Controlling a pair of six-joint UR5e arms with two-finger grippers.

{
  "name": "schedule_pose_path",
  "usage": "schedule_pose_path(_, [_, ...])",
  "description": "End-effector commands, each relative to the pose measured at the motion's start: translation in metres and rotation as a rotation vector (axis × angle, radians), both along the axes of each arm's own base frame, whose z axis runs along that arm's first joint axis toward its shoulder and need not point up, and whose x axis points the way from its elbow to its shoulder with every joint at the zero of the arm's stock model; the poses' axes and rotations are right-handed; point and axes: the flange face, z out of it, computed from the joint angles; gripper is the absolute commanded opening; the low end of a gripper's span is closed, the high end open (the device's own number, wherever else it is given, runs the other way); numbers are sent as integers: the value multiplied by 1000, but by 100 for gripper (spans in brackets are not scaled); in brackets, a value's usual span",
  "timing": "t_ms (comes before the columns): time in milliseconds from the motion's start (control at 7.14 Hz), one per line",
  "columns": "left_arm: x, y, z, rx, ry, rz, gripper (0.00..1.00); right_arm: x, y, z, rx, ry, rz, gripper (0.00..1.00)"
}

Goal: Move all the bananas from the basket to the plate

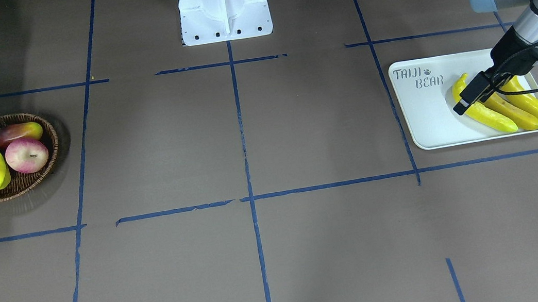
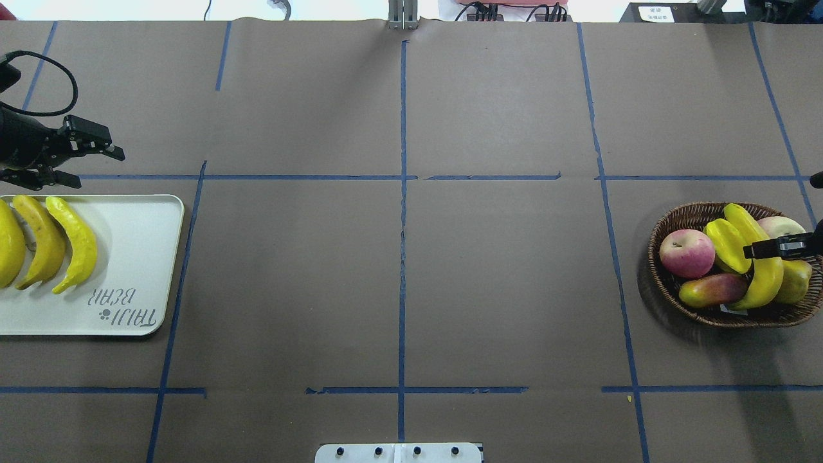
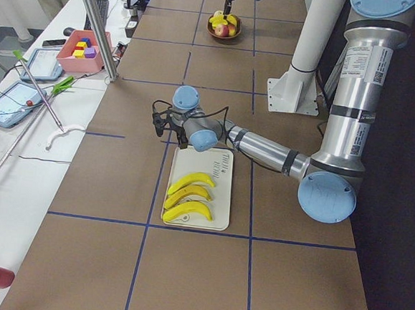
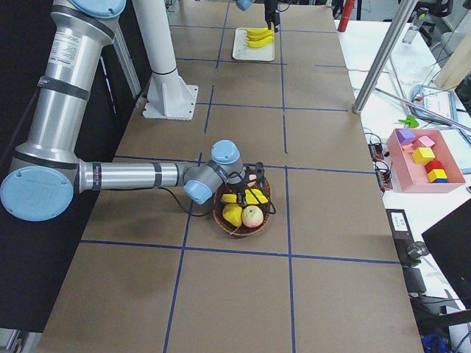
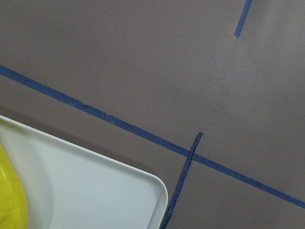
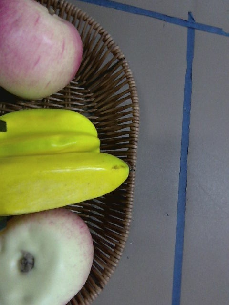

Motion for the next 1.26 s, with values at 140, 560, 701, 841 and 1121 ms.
schedule_pose_path(140, [1,-1,0,1,0,1,100,-2,0,5,-9,8,-5,60])
schedule_pose_path(560, [2,-1,1,-1,-1,3,100,-5,4,13,-20,19,-14,67])
schedule_pose_path(701, [2,-1,1,-1,-1,3,100,-5,5,14,-21,21,-15,67])
schedule_pose_path(841, [2,-1,2,-2,-1,3,100,-7,5,14,-19,23,-19,66])
schedule_pose_path(1121, [2,-1,3,-4,-2,3,100,-11,6,13,-16,22,-27,43])
